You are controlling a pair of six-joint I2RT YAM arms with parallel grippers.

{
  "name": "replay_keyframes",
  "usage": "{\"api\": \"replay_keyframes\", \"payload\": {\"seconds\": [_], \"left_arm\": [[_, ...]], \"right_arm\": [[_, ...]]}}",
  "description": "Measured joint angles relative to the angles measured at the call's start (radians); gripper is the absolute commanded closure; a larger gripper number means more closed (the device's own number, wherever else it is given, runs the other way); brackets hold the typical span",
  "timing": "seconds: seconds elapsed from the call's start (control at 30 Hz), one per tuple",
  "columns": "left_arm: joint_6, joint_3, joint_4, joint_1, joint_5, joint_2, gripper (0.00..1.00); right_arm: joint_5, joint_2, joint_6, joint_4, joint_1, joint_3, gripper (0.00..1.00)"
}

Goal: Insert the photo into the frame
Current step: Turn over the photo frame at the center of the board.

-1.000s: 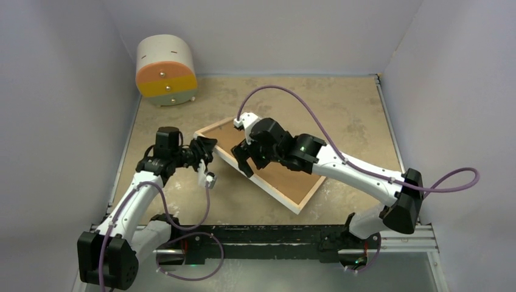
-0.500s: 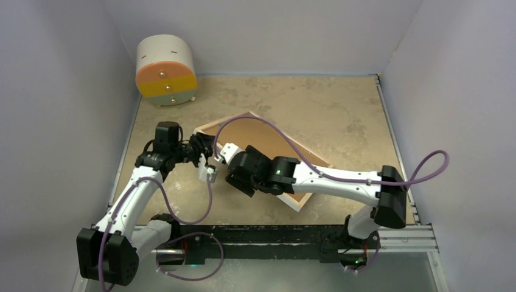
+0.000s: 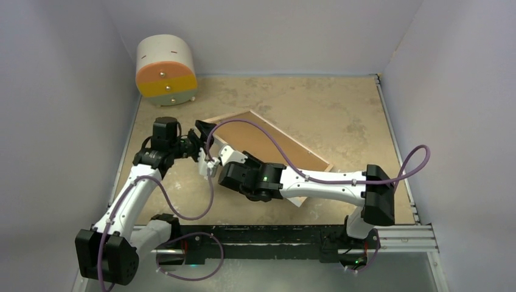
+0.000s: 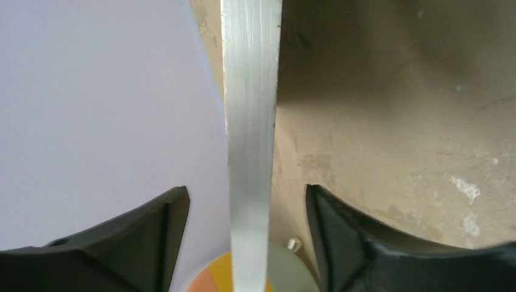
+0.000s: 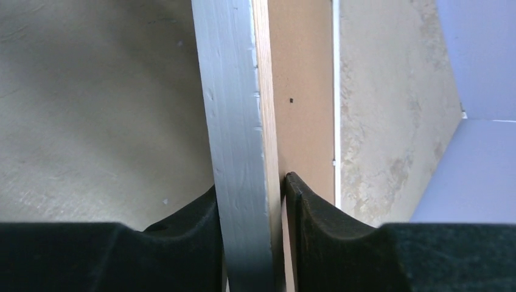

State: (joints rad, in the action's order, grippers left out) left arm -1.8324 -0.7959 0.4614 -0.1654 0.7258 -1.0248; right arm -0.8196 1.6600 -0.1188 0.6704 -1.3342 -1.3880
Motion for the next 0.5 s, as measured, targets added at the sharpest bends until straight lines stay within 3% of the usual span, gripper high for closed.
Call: {"api": "replay_keyframes", "payload": {"seconds": [0.17,0.3,0.5], "left_arm": [[0.056,-0.011,-0.023,0.000,-0.005,0.014,0.11],[0.220,-0.098,-0.013,0.033,0.008,-0.014,0.09],[0.590,-0.331,-0.089,0.225,0.058,-0.129,0.07]], "right_arm": [[-0.031,0.000,0.007,0.043,0.001,-0.053,0.71],[-0.014,0.006,0.003,0.085,0.035,-0.157,0.71],[0.105,0.131,-0.020,0.209,0.142,-0.542,0.71]]}}
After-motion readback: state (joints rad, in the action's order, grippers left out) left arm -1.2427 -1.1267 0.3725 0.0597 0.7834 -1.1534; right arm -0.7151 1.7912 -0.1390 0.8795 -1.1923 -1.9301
